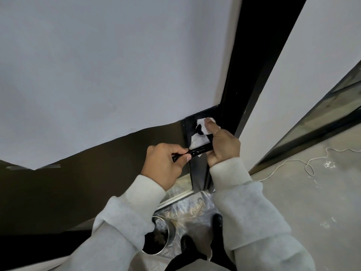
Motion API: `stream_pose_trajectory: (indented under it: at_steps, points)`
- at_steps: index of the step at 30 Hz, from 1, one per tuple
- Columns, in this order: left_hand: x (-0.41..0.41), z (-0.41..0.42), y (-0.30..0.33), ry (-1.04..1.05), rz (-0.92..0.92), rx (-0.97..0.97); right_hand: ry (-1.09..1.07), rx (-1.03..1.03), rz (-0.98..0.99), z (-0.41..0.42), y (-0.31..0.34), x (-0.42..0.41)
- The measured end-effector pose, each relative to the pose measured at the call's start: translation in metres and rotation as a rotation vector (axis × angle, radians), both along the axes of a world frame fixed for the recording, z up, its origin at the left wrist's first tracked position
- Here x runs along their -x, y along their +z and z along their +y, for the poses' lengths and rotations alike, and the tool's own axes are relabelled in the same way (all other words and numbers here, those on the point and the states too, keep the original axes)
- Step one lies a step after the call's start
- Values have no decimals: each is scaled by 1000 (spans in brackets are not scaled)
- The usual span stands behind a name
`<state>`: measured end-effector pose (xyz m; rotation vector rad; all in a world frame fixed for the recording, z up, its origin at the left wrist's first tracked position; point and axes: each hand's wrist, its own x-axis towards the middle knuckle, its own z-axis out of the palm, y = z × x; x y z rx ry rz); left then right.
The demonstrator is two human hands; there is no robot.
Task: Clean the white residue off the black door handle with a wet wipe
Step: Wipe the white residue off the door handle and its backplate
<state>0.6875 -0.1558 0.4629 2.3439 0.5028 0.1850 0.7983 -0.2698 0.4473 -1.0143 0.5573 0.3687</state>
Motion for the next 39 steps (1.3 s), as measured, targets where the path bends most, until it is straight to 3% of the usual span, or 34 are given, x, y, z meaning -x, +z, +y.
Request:
stream_pose_trajectory:
  at_steps: [4,8,12,20,24,28,32,36,39]
  points:
    - [0,0,-1,-5,13,-32,-13,457,-302,4,2,8]
    - [0,0,-5,6,-38,-9,-23,615,-358,12,-3,17]
    - [0,-2,-7,-3,-68,15,-92,481,-364,22,-9,22]
    - [0,1,-9,-10,-76,42,-230,117,-60,29,2,16]
    - [-1,1,-9,-1,-75,41,-31,-110,-66,21,-1,14]
    - [0,0,-8,13,-79,57,-129,-261,228,22,6,5]
    - [1,-1,-8,30,-58,58,-71,-423,226,17,6,0]
    - [1,-3,-7,53,-28,44,-59,-397,213,15,6,0]
    - [0,-2,-9,39,-22,32,-73,-261,169,19,6,8]
